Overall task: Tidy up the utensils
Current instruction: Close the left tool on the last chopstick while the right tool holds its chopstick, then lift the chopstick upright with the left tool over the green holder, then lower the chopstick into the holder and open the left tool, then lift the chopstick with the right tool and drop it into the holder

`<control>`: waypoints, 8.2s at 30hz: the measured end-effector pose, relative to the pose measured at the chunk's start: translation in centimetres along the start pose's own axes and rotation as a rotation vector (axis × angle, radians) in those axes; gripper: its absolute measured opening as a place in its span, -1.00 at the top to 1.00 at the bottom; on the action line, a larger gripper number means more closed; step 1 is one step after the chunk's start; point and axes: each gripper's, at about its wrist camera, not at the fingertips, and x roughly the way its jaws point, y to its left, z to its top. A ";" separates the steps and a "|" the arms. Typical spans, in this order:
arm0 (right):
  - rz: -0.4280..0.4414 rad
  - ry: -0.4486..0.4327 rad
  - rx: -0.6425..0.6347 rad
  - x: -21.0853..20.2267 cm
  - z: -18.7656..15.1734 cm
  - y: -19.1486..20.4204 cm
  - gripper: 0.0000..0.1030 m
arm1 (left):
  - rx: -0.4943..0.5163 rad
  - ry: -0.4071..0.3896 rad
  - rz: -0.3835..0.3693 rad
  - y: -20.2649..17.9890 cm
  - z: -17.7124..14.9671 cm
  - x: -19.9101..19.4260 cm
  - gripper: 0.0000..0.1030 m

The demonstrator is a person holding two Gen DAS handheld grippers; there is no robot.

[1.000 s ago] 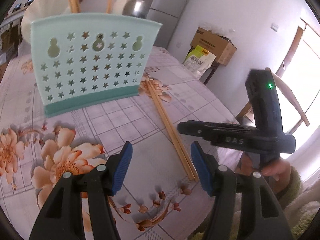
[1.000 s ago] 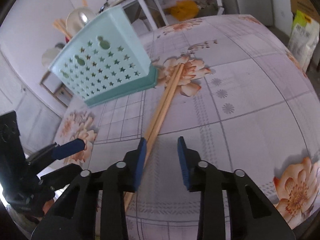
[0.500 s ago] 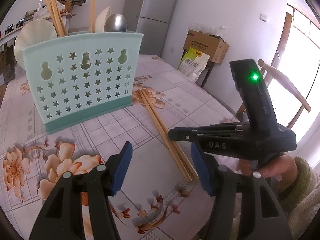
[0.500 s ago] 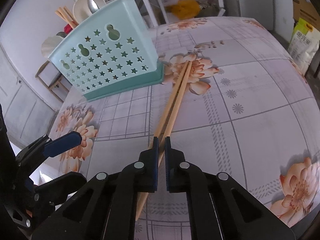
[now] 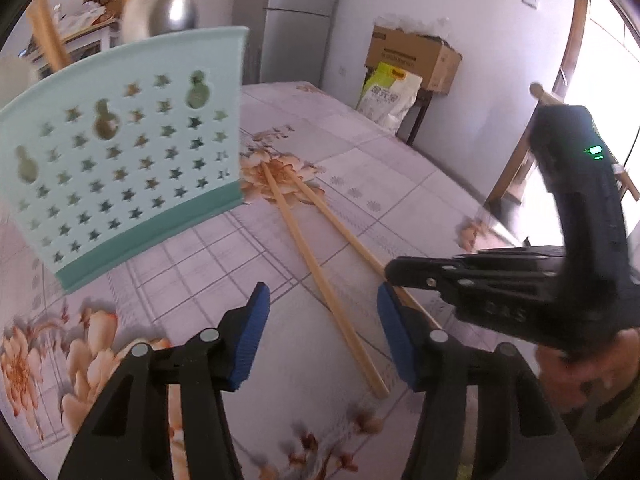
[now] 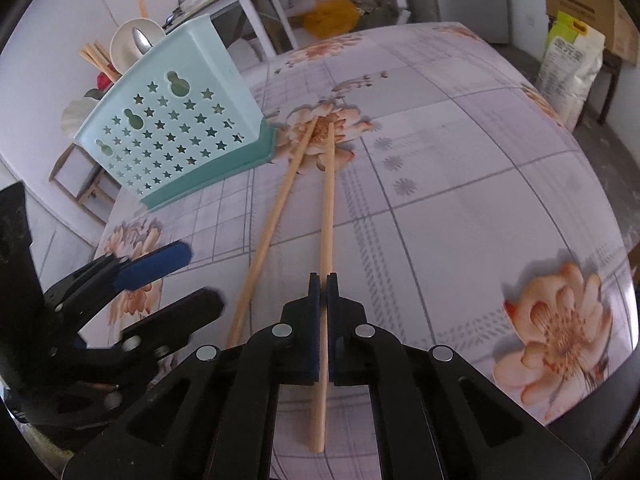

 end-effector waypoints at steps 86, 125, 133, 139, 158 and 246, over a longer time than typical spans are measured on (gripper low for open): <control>-0.051 0.053 -0.248 0.7 0.0 4.5 0.91 | 0.104 0.145 0.324 2.0 0.6 2.6 0.56; -0.021 0.013 -0.155 1.1 0.3 4.0 0.91 | -0.117 -0.091 0.049 7.0 2.2 -4.9 0.88; -0.012 0.011 -0.145 1.2 0.3 3.8 0.91 | -0.151 -0.236 -0.017 7.8 1.5 -11.3 0.88; -0.010 0.011 -0.143 1.3 0.4 3.8 0.91 | -0.153 -0.315 -0.015 8.3 1.6 -14.2 0.88; -0.007 0.009 -0.140 1.3 0.4 3.9 0.91 | -0.088 -0.640 0.035 8.7 9.2 -23.1 0.88; 0.199 -0.277 -0.213 -9.0 7.3 9.2 0.91 | -0.284 -0.383 0.187 13.1 -2.0 -14.6 -0.44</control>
